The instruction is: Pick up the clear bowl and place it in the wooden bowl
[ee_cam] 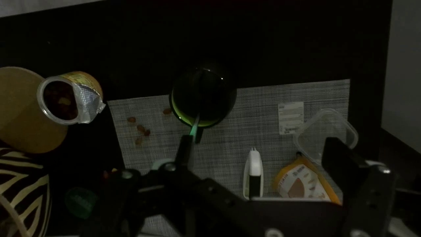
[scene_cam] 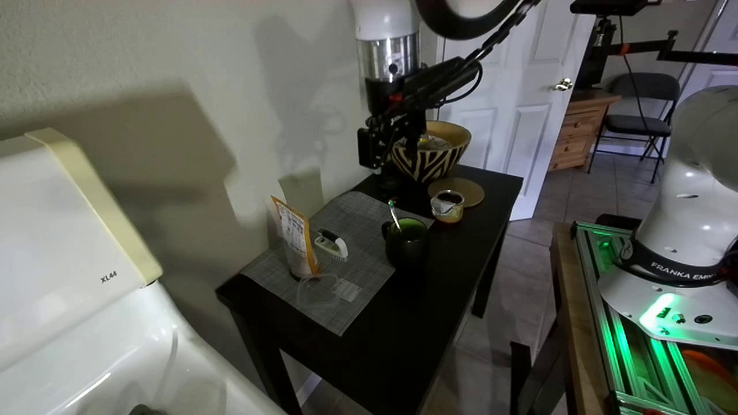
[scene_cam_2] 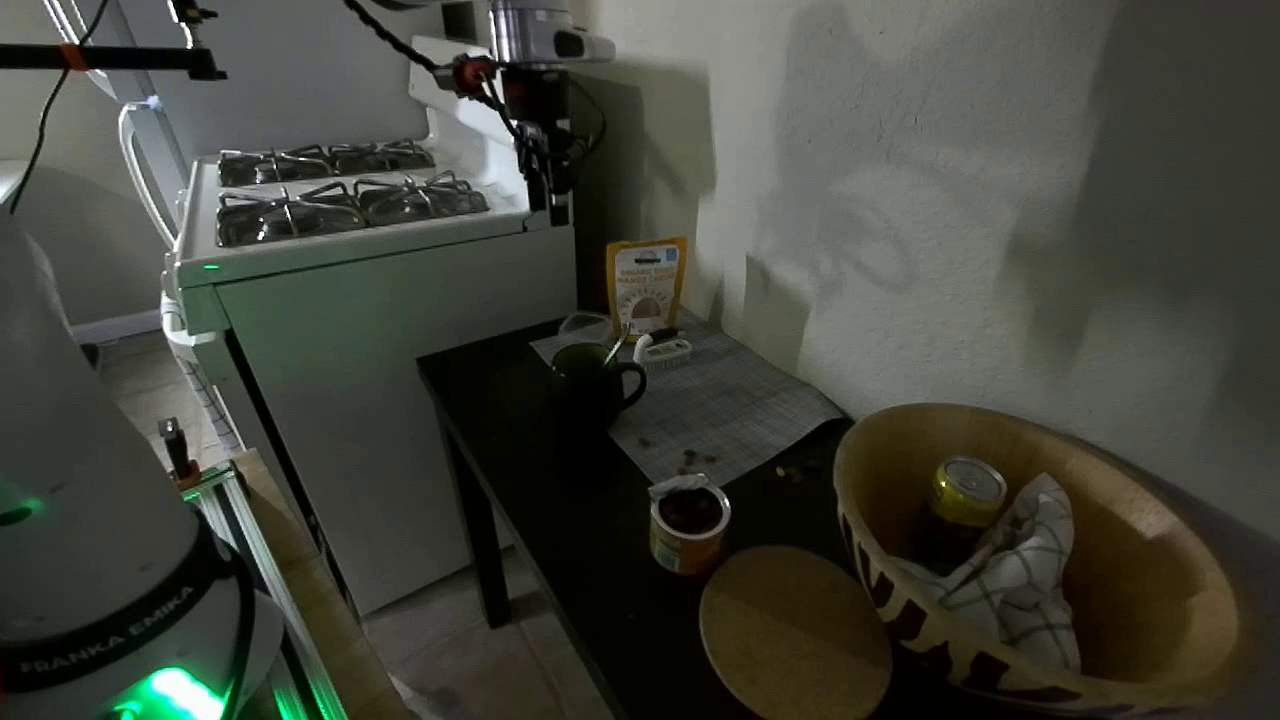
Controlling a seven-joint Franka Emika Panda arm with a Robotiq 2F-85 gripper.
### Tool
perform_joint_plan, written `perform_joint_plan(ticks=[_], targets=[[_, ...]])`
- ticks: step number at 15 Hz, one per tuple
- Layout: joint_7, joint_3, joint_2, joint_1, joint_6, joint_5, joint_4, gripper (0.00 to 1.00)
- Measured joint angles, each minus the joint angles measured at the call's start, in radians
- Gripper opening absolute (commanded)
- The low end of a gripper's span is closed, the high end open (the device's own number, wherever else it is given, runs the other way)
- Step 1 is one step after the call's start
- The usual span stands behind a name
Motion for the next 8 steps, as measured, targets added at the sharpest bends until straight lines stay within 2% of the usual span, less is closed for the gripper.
perform_joint_plan(ticks=[4,8], targets=[[0.052,-0.016,0.122,0.008,0.012,-0.023,0.026,1.00],[0.061,-0.016,0.132,0.016,0.012,-0.023,0.042,1.00]])
